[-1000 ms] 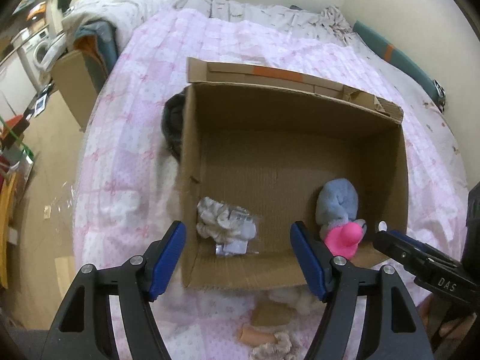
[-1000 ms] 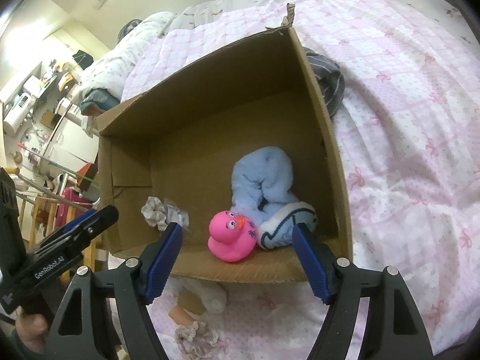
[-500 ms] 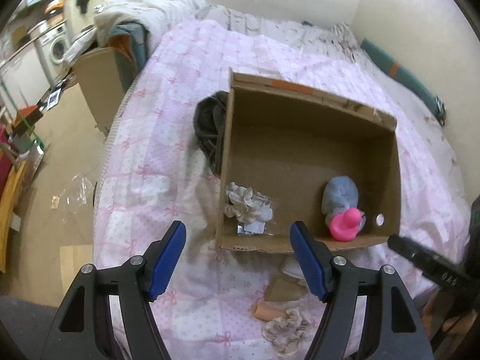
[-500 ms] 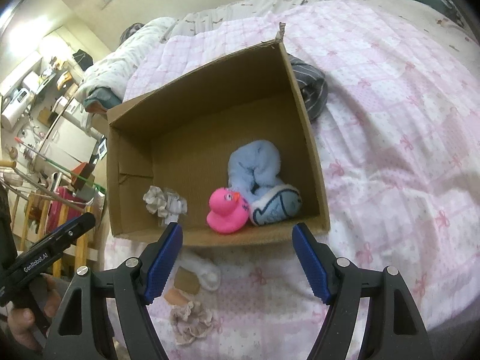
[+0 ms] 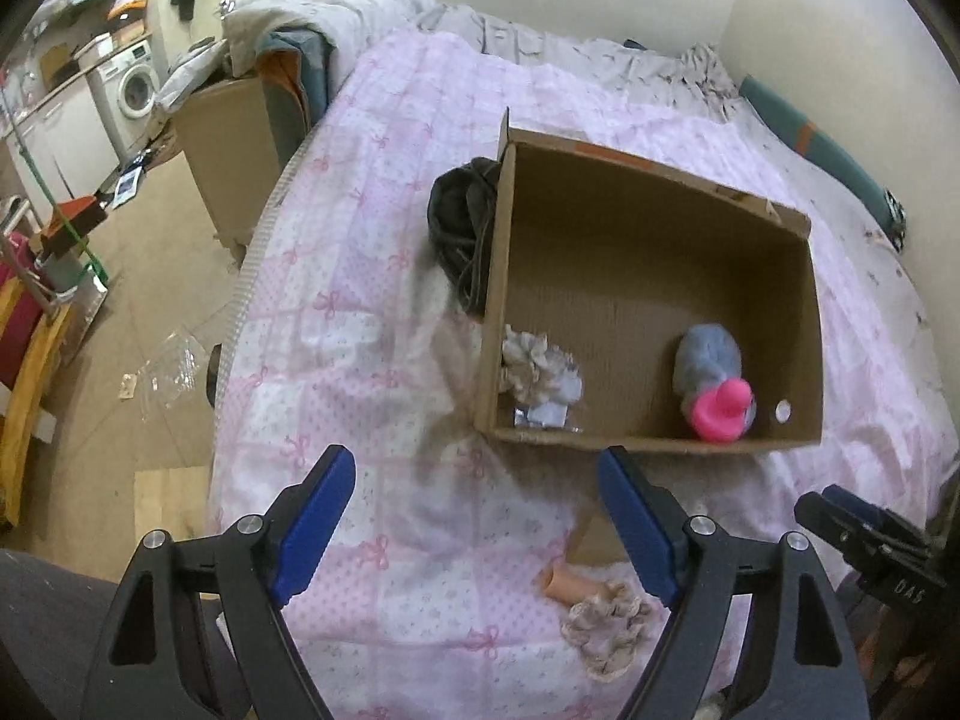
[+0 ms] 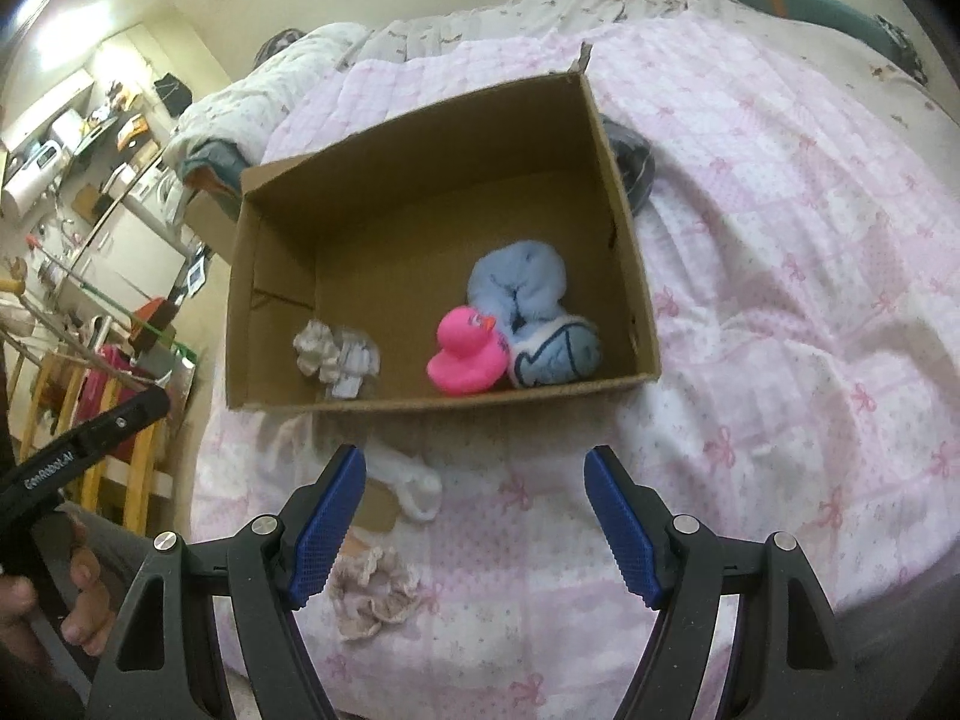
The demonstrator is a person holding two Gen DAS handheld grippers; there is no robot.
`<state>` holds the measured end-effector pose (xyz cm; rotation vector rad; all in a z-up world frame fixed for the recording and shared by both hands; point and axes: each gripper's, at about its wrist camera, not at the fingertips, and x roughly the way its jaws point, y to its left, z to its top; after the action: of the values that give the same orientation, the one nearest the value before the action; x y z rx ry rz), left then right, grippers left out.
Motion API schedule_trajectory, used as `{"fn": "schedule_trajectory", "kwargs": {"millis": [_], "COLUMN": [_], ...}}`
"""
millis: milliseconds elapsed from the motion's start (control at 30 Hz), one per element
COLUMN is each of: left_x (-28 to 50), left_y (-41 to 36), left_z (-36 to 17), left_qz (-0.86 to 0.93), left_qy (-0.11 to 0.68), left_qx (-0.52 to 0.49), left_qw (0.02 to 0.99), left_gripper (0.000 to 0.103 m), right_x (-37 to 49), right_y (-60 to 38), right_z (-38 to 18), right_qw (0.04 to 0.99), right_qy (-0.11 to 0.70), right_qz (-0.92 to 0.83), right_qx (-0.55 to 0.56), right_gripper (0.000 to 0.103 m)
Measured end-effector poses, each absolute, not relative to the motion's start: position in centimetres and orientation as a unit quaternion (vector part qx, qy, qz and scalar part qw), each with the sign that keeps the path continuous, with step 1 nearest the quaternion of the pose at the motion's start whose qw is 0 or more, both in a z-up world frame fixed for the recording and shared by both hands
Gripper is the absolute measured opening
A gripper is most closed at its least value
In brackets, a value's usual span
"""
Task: Organize soft objects
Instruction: 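Lift both tools out of the box, then lower the right tool onto the lace hair tie and grasp it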
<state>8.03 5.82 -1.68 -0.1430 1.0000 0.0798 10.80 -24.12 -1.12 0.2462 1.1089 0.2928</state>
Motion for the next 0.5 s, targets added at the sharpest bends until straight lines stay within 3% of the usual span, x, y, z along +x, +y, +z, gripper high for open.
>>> {"fn": "schedule_trajectory", "kwargs": {"millis": [167,500], "left_x": [7.2,8.3], "left_y": [5.3,6.8], "left_z": [-2.2,-3.7], "left_qz": [0.050,0.073], "left_qy": [0.462,0.501], "left_qx": [-0.052,-0.072], "left_qw": [0.884,0.859], "left_gripper": [0.081,0.081], "right_x": [10.4,10.6], "right_y": [-23.9,-22.7], "right_z": [-1.6,-3.9], "right_qw": [0.822,0.783], "right_qy": [0.536,0.587], "right_qz": [0.147,0.167], "right_qx": [0.120,0.119], "right_gripper": [0.080,0.080]}}
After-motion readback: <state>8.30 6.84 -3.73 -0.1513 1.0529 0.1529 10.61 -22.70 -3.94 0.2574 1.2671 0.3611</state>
